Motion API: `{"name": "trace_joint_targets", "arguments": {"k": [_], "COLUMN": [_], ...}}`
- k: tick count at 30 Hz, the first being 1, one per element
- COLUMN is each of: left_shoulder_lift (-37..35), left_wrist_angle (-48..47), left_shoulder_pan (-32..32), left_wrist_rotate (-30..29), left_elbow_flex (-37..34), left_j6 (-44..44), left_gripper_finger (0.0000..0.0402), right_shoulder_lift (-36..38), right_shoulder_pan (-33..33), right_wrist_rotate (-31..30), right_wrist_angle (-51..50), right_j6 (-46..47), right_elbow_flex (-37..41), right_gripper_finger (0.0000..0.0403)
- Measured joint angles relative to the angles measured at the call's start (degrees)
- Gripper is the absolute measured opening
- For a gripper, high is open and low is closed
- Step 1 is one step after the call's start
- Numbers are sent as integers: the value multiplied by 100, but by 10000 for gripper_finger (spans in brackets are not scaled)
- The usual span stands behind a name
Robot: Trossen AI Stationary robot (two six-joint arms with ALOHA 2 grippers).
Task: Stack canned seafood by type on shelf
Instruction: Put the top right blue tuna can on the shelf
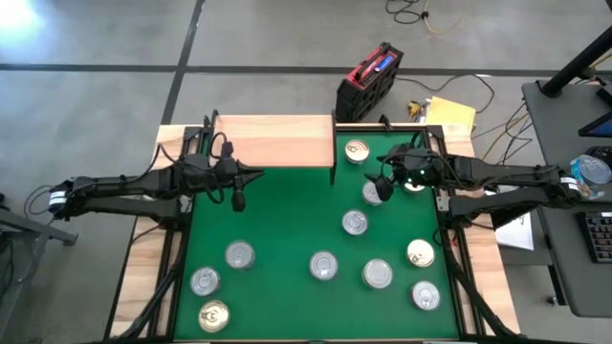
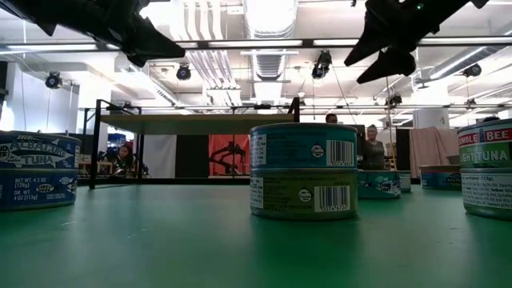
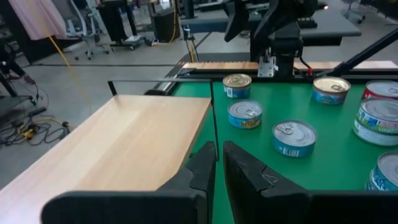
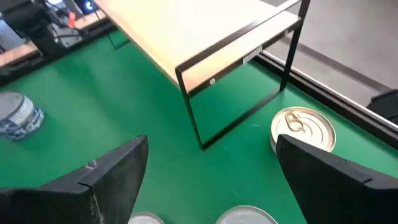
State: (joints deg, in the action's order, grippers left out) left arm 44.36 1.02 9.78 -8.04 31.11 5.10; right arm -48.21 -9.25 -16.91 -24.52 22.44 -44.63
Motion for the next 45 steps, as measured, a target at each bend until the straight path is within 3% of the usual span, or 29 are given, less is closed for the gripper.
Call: {"name": "trace_joint_targets", "arguments": {"k": [5,10,17,23,30,34,45], "left_shoulder_lift": [49,281,451,468,503,507,529], "left_wrist_angle": [166,940,1122,1150,1372,1421,1414], "left_shoulder_pan": [2,7,7,7,7,7,7], "left_wrist_rotate": [1,1,-4,-6,-15,-17,-14], "left_elbow_flex": [-2,-2,-4,-4,-4,-4,-4], "left_j6": [41,42,87,192,195,195,192], "left_gripper_finger": [16,16,16,16,16,16,16], "right_shoulder_lift": [-29,-279,-810,-1367,-2070,-2315,-2952], "right_shoulder_pan": [-15,-32,-29,-29,-53,-55,-53], "right_wrist_rotate": [-423,-363,-85,-47,42,46,-19], "right_wrist_angle": [-232,-285,-945,-1585,-1669,-1761,-1780], "right_j6": [429,968,1745,2261,2119,2045,1953], "right_elbow_flex": [1,3,3,3,3,3,3], "right_gripper_finger": [345,345,326,235,32,12,9]}}
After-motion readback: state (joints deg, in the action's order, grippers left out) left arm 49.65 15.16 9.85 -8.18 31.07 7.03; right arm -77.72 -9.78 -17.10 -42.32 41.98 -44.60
